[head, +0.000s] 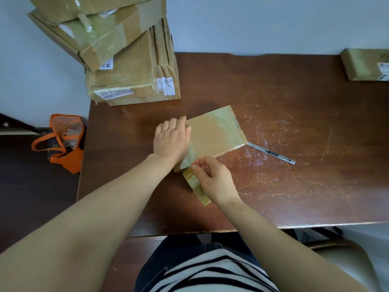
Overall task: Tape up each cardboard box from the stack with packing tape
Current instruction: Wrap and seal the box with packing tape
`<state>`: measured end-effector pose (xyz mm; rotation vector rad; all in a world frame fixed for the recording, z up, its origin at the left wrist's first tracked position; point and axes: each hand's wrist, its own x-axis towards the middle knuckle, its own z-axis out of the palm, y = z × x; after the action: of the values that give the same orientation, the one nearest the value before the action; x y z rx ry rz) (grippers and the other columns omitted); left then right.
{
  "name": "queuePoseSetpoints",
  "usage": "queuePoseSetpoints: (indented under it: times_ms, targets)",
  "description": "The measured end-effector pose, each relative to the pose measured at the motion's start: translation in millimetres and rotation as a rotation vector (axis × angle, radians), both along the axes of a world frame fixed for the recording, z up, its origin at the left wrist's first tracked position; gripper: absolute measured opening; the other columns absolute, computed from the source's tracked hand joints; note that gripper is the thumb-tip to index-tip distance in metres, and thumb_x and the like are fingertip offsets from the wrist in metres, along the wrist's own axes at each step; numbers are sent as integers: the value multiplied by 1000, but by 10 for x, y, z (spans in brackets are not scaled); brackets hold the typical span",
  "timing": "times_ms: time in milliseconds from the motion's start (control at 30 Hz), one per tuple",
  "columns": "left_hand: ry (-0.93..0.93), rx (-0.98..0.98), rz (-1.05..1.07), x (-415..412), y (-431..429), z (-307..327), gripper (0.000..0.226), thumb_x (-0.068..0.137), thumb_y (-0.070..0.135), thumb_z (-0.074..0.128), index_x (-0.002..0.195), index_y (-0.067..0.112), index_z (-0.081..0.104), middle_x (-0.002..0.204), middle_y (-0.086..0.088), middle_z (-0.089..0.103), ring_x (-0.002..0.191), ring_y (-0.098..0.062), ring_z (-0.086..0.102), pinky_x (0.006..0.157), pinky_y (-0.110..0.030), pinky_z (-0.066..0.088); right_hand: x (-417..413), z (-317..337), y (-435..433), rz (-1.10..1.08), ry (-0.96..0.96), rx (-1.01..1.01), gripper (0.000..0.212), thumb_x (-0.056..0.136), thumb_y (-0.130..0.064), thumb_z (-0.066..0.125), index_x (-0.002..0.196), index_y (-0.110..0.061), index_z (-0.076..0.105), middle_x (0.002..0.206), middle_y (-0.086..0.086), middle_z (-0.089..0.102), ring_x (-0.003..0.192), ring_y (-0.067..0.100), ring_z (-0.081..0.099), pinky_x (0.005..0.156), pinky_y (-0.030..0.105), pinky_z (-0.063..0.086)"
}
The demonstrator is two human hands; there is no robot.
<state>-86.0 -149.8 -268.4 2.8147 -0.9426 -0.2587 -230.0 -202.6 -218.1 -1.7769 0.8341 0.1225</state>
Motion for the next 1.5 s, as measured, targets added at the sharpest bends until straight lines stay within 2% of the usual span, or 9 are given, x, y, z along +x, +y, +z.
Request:
queuePoseSetpoints:
  times_ms: [200, 533, 900, 1000, 1100, 1200, 1300, 1400, 1500]
  targets:
    - [10, 117, -181, -127, 114, 11, 61, 102, 43, 14, 153, 15, -5, 162, -2, -7, 148, -16, -9, 118, -35, -11, -6, -30, 7, 29, -25, -30, 10, 95, -24, 56, 96, -16, 62, 70, 4, 58, 62, 14, 50, 68, 39, 49]
    - [78, 164, -368, -215, 328, 13, 80, 81, 56, -17, 151, 18, -15, 158, 0, -21, 145, -13, -20, 114, -34, -18, -57, -76, 25, 79, -48, -46, 8, 95, -21, 55, 95, -15, 60, 63, -8, 52, 53, 3, 45, 57, 20, 37]
    - [110, 65, -98, -89, 245, 13, 71, 99, 52, 23, 153, 14, -3, 160, -8, 4, 147, -23, 1, 118, -41, -7, -26, -70, -10, 43, -64, -17, 12, 96, -22, 54, 100, -15, 63, 78, -5, 61, 71, 8, 56, 72, 27, 47]
    - [361, -7, -95, -3, 288, 157, 72, 98, 31, 38, 153, 18, -6, 161, -4, -10, 146, -20, -14, 117, -41, -9, -69, -55, -22, 40, -64, 83, 15, 99, -24, 49, 94, -22, 63, 66, -10, 56, 57, -1, 57, 62, 19, 47]
    - [436, 4, -202, 31, 548, 272, 102, 81, 16, 59, 151, 21, -14, 155, -4, -31, 140, -19, -34, 117, -42, -14, -121, -9, -33, -1, -78, 238, 19, 100, -25, 46, 91, -28, 62, 71, 0, 63, 59, 16, 66, 62, 36, 57]
    - [322, 180, -366, -105, 699, 156, 130, 69, 39, 75, 145, 17, -28, 144, -2, -47, 134, -18, -43, 114, -40, -20, -128, 49, -57, -13, -93, 275, 14, 99, -19, 50, 97, -19, 64, 76, -1, 64, 59, 10, 64, 59, 30, 56]
    - [154, 51, -395, -226, 671, 44, 138, 59, 61, 79, 151, 6, -8, 158, -5, -20, 147, -20, -15, 116, -38, -16, -107, 208, -76, -38, -111, 295, 14, 95, -7, 53, 99, -14, 65, 81, -1, 65, 55, -1, 60, 53, 15, 48]
    - [-37, -293, -397, -323, 655, 100, 89, 67, 43, 77, 138, 1, 44, 146, -13, 42, 135, -21, 37, 117, -39, 11, -73, 506, -147, -63, -171, 352, 18, 93, 0, 52, 99, -10, 66, 71, 3, 64, 51, 6, 58, 48, 16, 46]
    - [-21, -539, -345, -418, 623, 245, 61, 75, 37, 64, 128, 7, 56, 127, -7, 60, 122, -17, 49, 111, -36, 30, 13, 814, -215, -36, -249, 385, 17, 92, -1, 54, 98, -10, 67, 75, 10, 66, 61, 20, 60, 53, 21, 51]
